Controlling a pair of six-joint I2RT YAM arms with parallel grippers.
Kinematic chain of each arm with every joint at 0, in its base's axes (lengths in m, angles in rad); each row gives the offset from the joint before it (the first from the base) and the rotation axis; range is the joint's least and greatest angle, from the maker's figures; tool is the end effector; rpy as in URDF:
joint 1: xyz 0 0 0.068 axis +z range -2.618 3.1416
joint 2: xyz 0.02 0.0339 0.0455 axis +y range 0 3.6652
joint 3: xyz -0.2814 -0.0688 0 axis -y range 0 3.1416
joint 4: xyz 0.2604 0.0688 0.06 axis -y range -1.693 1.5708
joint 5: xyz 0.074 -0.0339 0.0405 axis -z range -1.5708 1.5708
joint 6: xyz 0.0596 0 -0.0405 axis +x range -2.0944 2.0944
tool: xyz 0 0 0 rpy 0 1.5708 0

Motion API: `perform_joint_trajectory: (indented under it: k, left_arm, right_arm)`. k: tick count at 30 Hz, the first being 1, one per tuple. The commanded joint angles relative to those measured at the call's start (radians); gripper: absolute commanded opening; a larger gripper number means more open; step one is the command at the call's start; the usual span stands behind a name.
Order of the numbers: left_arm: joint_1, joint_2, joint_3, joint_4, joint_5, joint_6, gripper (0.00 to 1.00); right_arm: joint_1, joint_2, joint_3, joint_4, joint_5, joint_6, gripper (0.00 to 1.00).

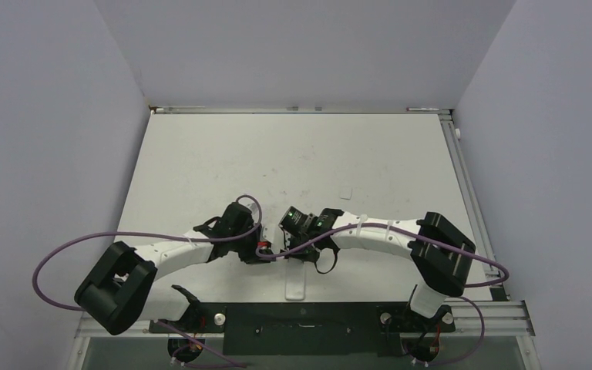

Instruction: Load the batteries into the remote control

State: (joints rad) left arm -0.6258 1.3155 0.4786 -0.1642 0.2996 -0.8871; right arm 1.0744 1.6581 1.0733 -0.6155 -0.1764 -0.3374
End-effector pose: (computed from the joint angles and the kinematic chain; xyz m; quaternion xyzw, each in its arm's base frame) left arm 0.1830 -0.1540 0.1223 -0.0820 0.9463 -0.2949 0.1038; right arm 0.1541 0.3064 0.1764 -0.6475 0.7346 0.1469 0.1400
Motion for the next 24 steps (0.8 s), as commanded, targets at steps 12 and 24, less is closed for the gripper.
perform_joint_trajectory:
  k: [12, 24]
  left_arm:
    - [0.058, -0.055, -0.042, -0.078, -0.037, 0.046, 0.25]
    - [0.058, -0.043, -0.052, -0.049, -0.021, 0.042, 0.26]
  right_arm:
    - [0.007, 0.028, 0.045, 0.001, -0.01, -0.007, 0.09]
    - [0.007, 0.047, 0.061, -0.01, -0.01, -0.009, 0.1]
